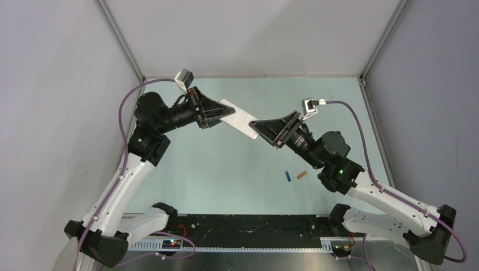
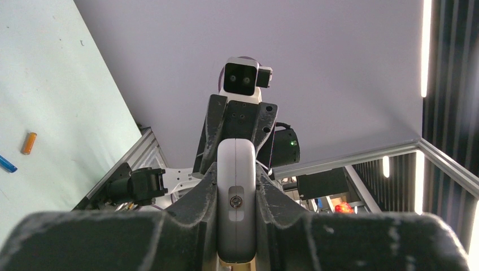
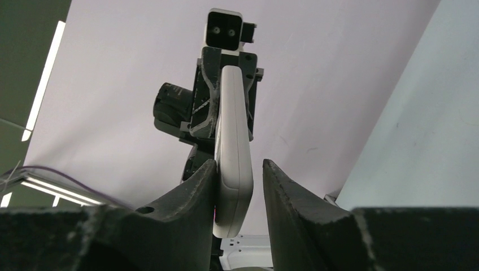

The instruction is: Load the batteries into the remote control

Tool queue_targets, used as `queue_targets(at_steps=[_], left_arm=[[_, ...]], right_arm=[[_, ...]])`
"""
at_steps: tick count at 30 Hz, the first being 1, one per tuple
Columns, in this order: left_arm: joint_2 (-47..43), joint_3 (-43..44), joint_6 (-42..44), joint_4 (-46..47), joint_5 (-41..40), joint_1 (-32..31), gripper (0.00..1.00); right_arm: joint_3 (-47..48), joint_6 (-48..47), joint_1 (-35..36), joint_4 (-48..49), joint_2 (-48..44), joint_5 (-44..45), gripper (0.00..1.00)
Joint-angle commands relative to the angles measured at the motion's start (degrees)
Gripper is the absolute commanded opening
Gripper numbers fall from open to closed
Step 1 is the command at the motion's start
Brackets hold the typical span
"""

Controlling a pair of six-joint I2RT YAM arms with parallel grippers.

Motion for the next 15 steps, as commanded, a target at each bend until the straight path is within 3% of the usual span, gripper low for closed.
queue_targets(at_steps=[1, 15], left_arm=[[-1.52, 1.03, -4.91, 7.53, 1.15, 1.13, 0.00], [-1.02, 2.18, -5.38, 9.18, 2.57, 4.87, 0.00]], right_arm=[[-1.81, -0.56, -0.45, -1.32, -0.86, -1.71, 0.38], [-2.97, -1.66, -1.07, -6.24, -1.21, -5.14, 0.17]])
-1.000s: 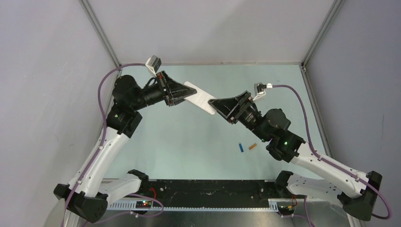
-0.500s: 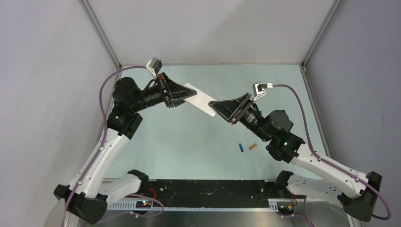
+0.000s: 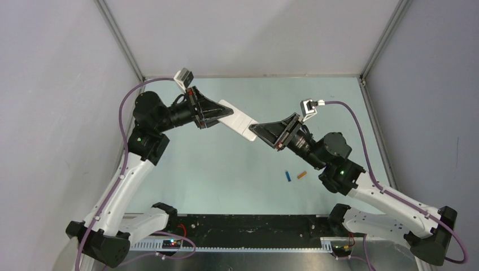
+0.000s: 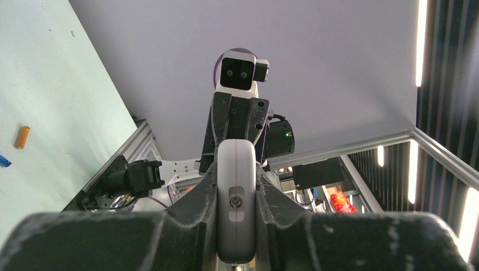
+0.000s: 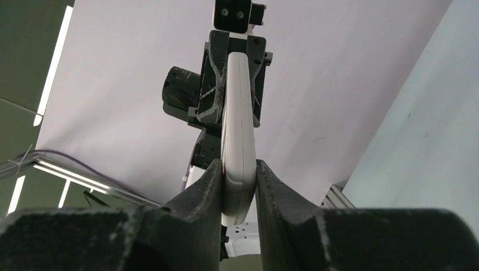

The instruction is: Load the batteries into the remote control

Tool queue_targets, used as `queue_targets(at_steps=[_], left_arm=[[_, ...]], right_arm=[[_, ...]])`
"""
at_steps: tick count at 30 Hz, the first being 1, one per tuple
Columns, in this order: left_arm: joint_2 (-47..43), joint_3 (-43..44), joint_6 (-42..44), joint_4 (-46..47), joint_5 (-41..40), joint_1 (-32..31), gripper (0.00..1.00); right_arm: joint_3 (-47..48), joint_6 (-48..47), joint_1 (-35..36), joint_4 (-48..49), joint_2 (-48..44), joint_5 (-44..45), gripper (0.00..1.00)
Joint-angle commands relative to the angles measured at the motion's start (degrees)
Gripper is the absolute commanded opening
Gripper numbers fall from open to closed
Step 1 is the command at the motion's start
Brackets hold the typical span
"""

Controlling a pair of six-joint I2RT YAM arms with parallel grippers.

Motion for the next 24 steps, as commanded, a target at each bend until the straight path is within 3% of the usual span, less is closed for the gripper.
queue_targets(at_steps=[1, 17, 21, 24], left_arm=[[-1.22, 2.24, -4.11, 7.68, -1.12, 3.17, 0.00], [0.13, 1.99, 0.07, 7.64, 1.15, 5.32, 0.00], [-0.33, 0.08, 2.26, 7.47, -0.38, 5.37, 0.00], [-0.53, -1.23, 4.02, 7.12, -1.60, 5.32, 0.00]], right_arm=[[-2.26, -2.14, -0.94, -7.21, -0.16, -2.34, 0.15], [-2.35, -2.33, -4.21, -6.08, 0.22, -7.03, 0.12], [-2.35, 0.00, -3.88, -5.37, 1.77, -5.29, 0.14], [-2.23, 2.37, -3.91, -6.23, 3.29, -3.99, 0.22]])
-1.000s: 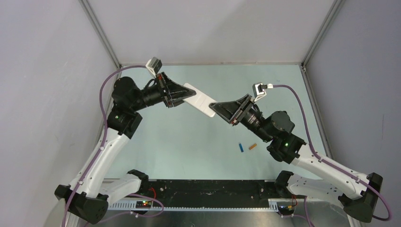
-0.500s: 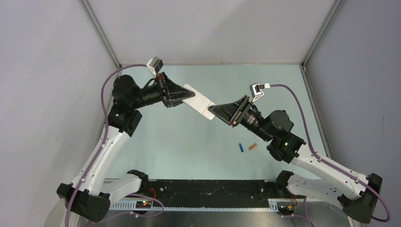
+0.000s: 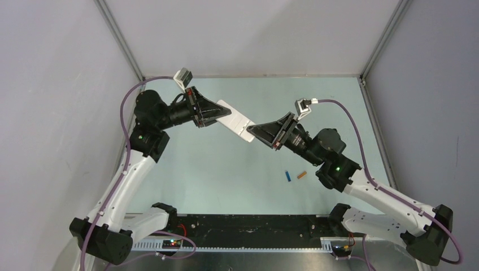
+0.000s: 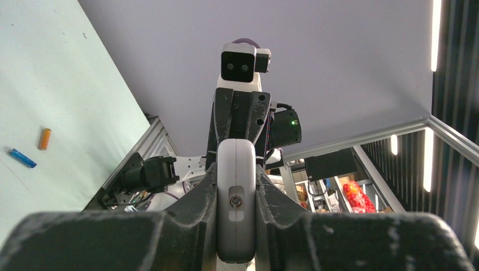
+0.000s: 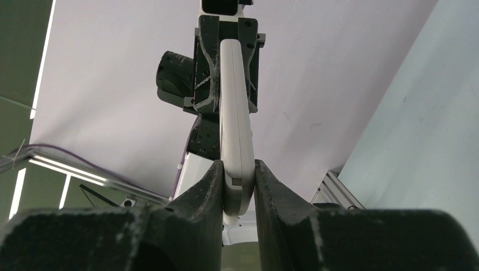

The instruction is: Load the batteries into the remote control

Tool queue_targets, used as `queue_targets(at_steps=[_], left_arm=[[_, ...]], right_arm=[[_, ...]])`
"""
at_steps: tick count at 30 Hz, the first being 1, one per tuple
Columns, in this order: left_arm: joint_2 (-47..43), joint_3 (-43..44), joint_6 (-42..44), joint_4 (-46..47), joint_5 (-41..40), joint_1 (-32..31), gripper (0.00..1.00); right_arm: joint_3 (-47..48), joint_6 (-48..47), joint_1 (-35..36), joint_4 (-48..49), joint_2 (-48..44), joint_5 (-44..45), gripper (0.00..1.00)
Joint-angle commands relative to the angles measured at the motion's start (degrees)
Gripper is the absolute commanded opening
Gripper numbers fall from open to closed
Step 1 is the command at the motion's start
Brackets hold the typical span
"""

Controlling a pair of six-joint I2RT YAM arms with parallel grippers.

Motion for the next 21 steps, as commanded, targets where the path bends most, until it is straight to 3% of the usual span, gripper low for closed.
queue_targets(at_steps=[1, 6, 12, 21], left_arm=[[-2.17, -0.69, 1.39, 5.23, -6.16, 2.49, 0.00], [-2.29, -1.25, 5.80, 3.38, -7.34, 2.48, 0.00], [-2.13, 0.59, 13.04, 1.61, -6.57, 2.53, 0.00], [-0.83, 1.95, 23.86, -2.13, -6.17, 2.52, 0.00]], right_arm=[[-1.38, 0.95, -0.80, -7.10, 1.71, 2.26, 0.25], [-1.30, 2.94, -1.51, -9.83, 2.67, 3.93, 0.36], [-0.09, 4.46, -3.04, -13.21, 4.72, 2.88, 0.36], [3.28, 3.37, -5.42, -14.23, 9.87, -0.41, 0.27]])
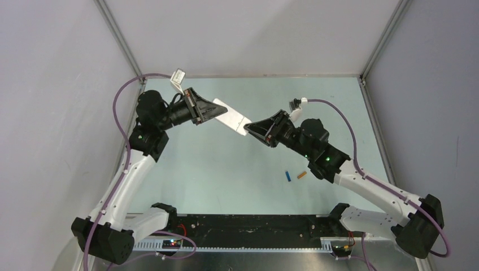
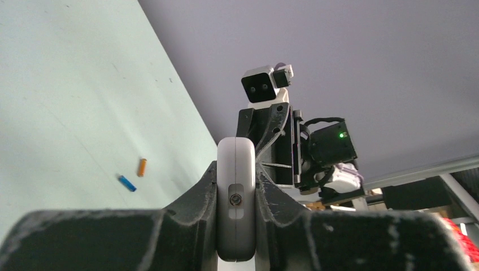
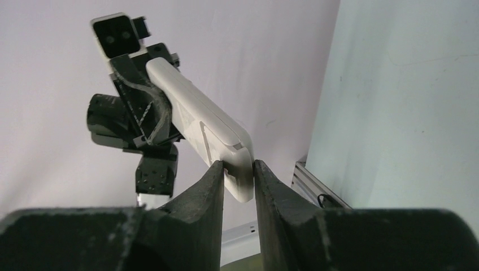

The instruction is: Load the batteries into the remote control

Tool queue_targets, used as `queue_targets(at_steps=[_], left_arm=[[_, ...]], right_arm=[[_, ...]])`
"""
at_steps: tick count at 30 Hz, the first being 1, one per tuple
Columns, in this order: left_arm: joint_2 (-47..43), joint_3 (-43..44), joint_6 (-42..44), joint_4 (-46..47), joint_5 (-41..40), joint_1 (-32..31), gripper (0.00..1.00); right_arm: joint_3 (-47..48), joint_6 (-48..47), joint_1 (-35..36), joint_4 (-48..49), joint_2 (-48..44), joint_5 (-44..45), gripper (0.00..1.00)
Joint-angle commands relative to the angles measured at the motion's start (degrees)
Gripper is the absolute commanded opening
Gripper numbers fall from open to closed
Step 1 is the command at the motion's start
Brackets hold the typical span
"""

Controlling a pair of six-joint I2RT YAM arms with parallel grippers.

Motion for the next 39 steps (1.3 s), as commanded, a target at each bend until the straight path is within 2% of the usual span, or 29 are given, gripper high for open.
queue_targets(at_steps=[1, 10, 19, 25, 28, 33, 39], left_arm=[[-0.53, 4.87, 7.34, 2.28, 1.32, 0.32, 0.00], [4.56, 7.75, 18.16, -4.39, -0.42, 0.30, 0.00], [11.20, 6.94, 22.71, -5.62, -4.19, 0.30, 0.00], [13.96, 4.03, 28.38, -8.66, -12.33, 0.31, 0.00], [14.50, 1.92, 30.18, -9.24, -15.70, 0.32, 0.00], [13.11, -1.45, 32.31, -10.34, -19.02, 0.32, 0.00], [9.62, -4.04, 31.75, -10.39, -17.90, 0.31, 0.00]], right_arm=[[2.82, -2.09, -1.64, -7.86, 3.26, -1.32, 0.27], [6.80, -4.38, -6.06, -10.70, 9.08, -4.68, 0.20], [8.00, -4.70, -10.27, -6.29, 16.60, -11.74, 0.00], [8.04, -3.98, -12.44, 0.66, 18.34, -14.15, 0.00], [7.99, -4.56, -12.99, 0.33, 18.02, -13.93, 0.00], [7.76, -8.71, -13.30, -8.32, 17.26, -8.94, 0.00], [5.41, -13.78, -13.80, -15.28, 21.01, -4.18, 0.00]])
